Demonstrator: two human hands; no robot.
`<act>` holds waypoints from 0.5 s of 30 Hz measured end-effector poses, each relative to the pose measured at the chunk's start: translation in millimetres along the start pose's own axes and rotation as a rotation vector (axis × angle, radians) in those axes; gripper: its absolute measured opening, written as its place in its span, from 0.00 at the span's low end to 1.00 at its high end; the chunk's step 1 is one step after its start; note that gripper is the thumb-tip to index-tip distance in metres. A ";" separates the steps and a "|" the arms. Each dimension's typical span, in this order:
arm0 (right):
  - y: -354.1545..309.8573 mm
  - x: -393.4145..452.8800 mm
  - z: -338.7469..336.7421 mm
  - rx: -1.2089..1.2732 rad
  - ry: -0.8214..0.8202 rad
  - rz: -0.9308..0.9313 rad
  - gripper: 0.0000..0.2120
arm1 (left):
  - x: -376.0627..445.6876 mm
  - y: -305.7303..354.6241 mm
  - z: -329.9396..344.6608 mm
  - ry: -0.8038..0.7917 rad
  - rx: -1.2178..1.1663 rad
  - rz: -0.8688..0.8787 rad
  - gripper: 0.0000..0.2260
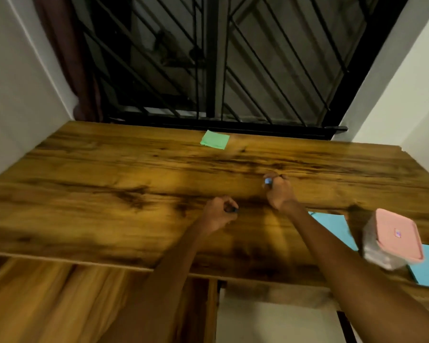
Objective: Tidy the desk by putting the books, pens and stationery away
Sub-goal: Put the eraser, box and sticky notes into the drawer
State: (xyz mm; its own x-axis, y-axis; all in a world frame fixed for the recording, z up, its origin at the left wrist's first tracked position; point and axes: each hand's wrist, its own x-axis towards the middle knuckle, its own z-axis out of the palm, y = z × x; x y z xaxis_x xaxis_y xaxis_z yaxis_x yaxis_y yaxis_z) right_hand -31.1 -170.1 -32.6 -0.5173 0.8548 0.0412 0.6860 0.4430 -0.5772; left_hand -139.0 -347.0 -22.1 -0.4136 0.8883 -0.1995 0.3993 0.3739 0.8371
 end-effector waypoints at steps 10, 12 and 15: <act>-187.3 -163.0 74.2 0.303 -0.139 -0.224 0.07 | -189.3 -108.0 -124.8 0.158 -0.107 -0.164 0.13; -222.4 -206.5 97.7 0.411 -0.227 -0.191 0.04 | -232.0 -134.8 -148.1 0.184 -0.003 -0.195 0.11; -252.7 -267.1 140.2 0.510 -0.375 -0.119 0.05 | -281.0 -160.5 -167.8 0.286 0.012 -0.275 0.14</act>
State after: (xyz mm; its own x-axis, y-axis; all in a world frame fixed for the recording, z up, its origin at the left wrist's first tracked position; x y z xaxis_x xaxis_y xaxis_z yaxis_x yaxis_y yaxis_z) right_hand -138.0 -548.2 -12.1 -0.7819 0.6143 -0.1056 0.3312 0.2660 -0.9053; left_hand -224.2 -701.3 -15.0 -0.7171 0.6450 -0.2642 0.2504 0.5922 0.7659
